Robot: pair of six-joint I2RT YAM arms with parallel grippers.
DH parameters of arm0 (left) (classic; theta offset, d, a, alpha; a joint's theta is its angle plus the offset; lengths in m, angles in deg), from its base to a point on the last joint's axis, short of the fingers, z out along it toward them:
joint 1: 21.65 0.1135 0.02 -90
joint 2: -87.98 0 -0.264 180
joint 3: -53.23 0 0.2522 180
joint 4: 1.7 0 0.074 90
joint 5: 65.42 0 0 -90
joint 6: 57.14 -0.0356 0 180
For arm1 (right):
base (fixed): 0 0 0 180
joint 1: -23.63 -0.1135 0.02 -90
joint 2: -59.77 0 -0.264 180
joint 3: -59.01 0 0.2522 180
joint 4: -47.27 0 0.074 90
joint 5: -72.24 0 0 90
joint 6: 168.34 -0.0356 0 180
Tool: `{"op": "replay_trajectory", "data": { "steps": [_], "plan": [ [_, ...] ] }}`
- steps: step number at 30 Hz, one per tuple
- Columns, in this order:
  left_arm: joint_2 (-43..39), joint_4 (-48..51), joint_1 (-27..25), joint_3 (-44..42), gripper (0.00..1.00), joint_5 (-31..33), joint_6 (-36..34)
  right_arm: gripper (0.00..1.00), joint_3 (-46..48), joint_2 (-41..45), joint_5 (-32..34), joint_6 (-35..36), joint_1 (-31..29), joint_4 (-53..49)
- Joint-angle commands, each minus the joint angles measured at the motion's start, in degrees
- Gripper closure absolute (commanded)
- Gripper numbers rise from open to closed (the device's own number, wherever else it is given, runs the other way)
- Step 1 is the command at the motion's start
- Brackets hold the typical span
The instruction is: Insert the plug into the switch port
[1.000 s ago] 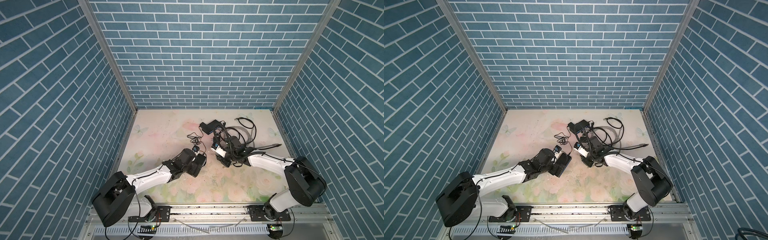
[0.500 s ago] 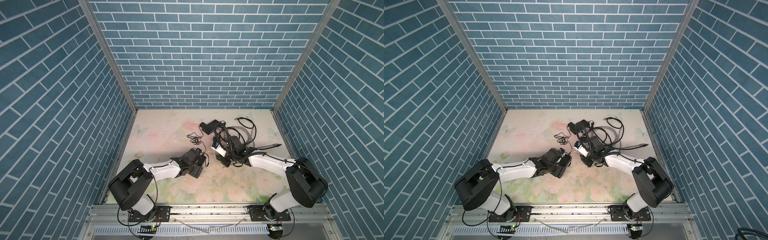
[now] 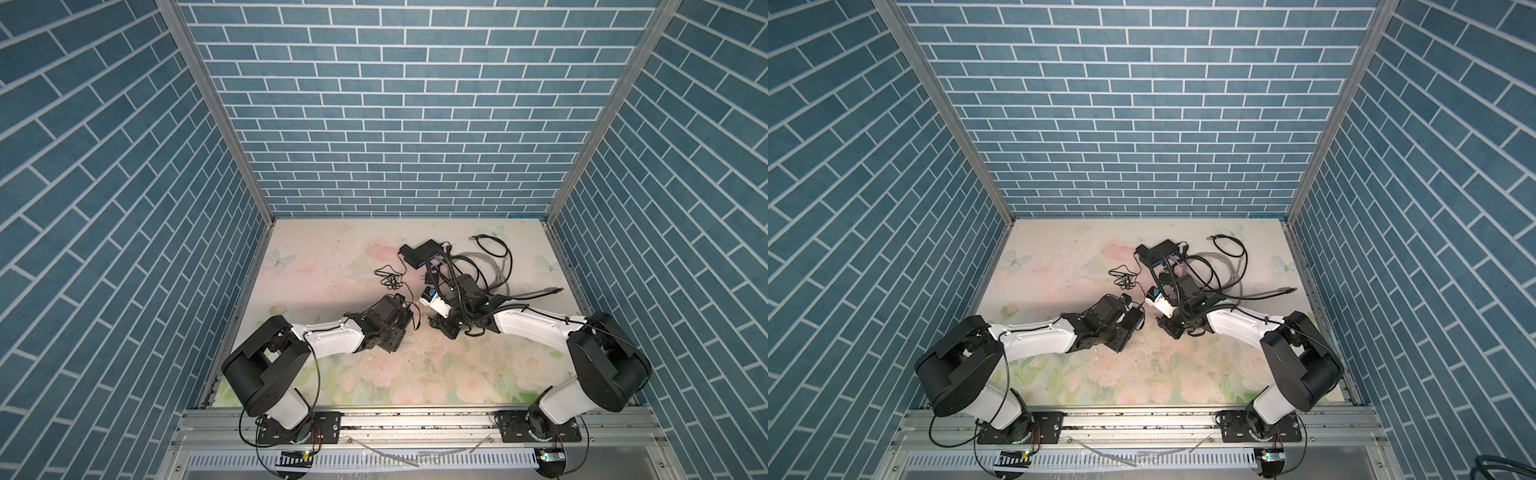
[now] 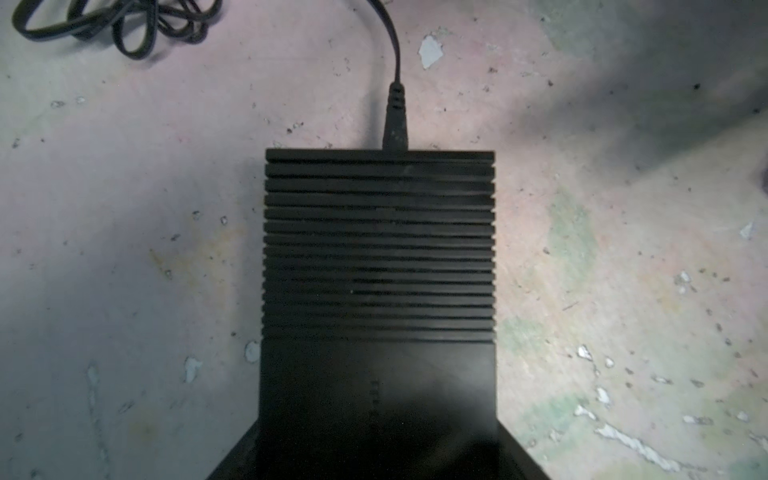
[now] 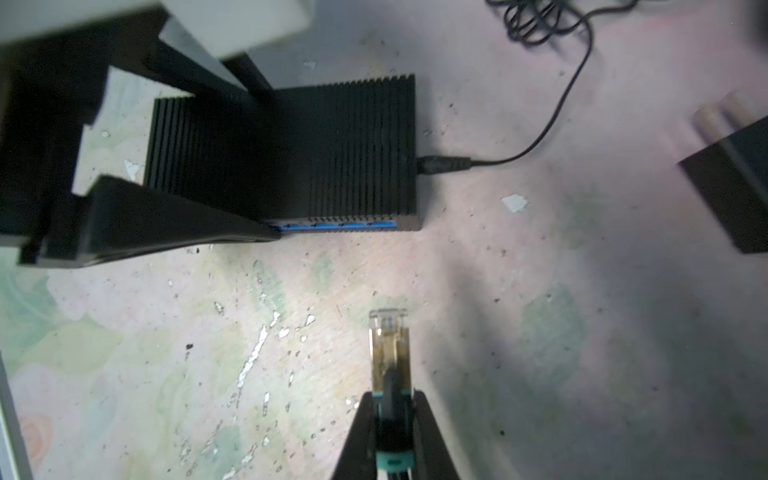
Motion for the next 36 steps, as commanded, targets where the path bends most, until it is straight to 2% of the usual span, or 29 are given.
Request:
{"op": "replay_trajectory", "data": {
  "steps": [1, 18, 25, 36],
  "plan": [
    [-0.5, 1.67, -0.19, 1.95, 0.48, 0.1, 0.1, 1.0, -2.42, -2.5, -3.58, -2.98, -0.69, -3.44],
    [-4.91, -2.07, -0.61, 0.82, 0.49, -2.62, -1.43, 1.0, -8.33, -9.06, -6.54, -6.34, -0.89, -0.84],
    [-5.36, -2.81, -1.36, 0.29, 0.49, -3.29, -2.58, 1.0, -9.82, -10.44, -5.83, -6.73, -0.93, 0.05],
    [-3.98, 0.41, -3.62, 1.63, 0.49, -0.73, -4.7, 1.0, -13.47, -11.14, -3.83, -6.61, -0.84, -0.87]
  ]
}}
